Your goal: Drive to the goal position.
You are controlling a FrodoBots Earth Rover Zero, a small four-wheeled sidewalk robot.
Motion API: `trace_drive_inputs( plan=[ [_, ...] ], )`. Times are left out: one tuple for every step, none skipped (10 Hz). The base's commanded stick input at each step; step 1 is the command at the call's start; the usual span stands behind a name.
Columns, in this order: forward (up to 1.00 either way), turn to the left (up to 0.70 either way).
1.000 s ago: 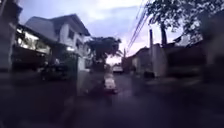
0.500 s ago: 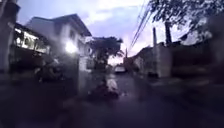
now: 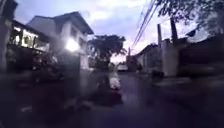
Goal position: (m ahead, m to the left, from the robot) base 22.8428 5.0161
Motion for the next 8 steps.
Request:
trace_drive_inputs(
  plan=[
    [0.7, 0.0],
    [0.7, 0.0],
    [0.7, 0.0],
    [0.7, 0.0],
    [0.7, -0.15],
    [0.7, -0.33],
    [0.7, -0.35],
    [0.7, -0.35]
  ],
)
